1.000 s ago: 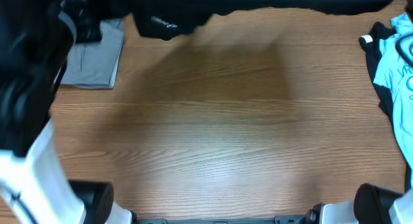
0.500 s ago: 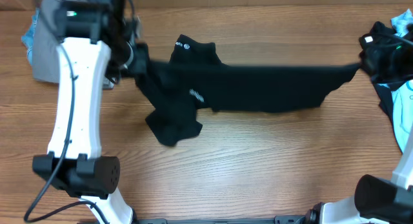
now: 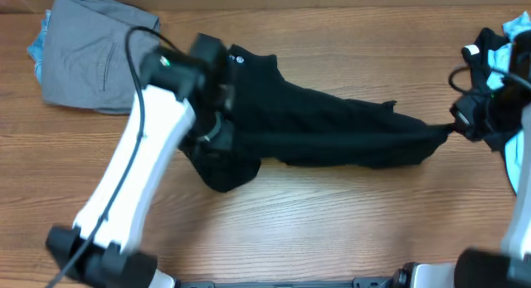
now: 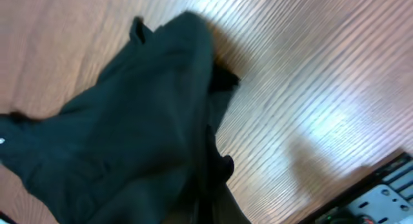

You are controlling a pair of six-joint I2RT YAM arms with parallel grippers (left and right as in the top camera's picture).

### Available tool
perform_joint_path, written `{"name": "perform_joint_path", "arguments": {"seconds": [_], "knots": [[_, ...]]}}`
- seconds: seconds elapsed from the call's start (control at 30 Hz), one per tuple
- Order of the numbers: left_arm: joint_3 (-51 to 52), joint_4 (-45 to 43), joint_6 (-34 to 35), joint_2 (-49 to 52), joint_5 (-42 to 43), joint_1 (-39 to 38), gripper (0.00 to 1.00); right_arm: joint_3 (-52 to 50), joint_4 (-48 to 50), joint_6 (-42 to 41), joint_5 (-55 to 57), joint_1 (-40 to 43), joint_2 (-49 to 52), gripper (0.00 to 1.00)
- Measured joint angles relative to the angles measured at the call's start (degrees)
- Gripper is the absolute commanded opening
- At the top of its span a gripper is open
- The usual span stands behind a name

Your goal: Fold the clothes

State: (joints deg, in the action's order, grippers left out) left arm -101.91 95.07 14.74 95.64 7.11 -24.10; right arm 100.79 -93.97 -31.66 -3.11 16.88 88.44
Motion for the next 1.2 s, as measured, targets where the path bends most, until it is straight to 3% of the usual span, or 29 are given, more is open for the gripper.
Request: {"name": "perform_joint_path", "arguments": {"seconds": [0.3, 0.63, 0.73, 0.9, 0.93, 1.0, 1.03, 1.07, 1.2], "knots": [[8.26, 0.66, 9.44, -6.54, -1.14, -16.79, 0.04, -1.14, -2.86, -0.02, 5.46, 0.02, -7.61, 0.04], [26.23, -3.5, 16.5, -6.25, -0.98, -19.71, 0.05, -13.05, 1.09, -1.81, 7.65, 4.15, -7.63, 0.04], [30.32, -5.11, 16.9, -6.25, 0.61, -21.22, 0.19, -16.17, 3.08, -2.12, 7.87, 6.25, -7.63, 0.04], [35.67, -9.68, 18.36, -6.25, 3.67, -25.97, 0.69, -20.0, 5.73, -2.6, 7.85, 9.49, -7.72, 0.05], [36.04, -10.38, 18.34, -6.25, 4.22, -26.6, 0.73, -20.35, 5.9, -2.82, 7.87, 9.97, -7.72, 0.08], [36.59, -11.96, 18.56, -6.25, 5.25, -28.0, 0.86, -20.76, 6.69, -3.56, 7.8, 11.28, -7.72, 0.36], [36.68, -12.81, 18.58, -6.25, 5.57, -28.46, 0.93, -20.76, 7.32, -3.65, 8.0, 12.04, -7.72, 0.87], [36.68, -13.6, 18.6, -6.25, 5.77, -28.61, 0.95, -20.76, 7.67, -3.61, 8.04, 12.79, -7.72, 1.0], [36.68, -16.46, 19.12, -6.25, 5.2, -27.36, 0.89, -20.76, 8.44, -3.65, 8.04, 13.92, -7.74, 1.0]]}}
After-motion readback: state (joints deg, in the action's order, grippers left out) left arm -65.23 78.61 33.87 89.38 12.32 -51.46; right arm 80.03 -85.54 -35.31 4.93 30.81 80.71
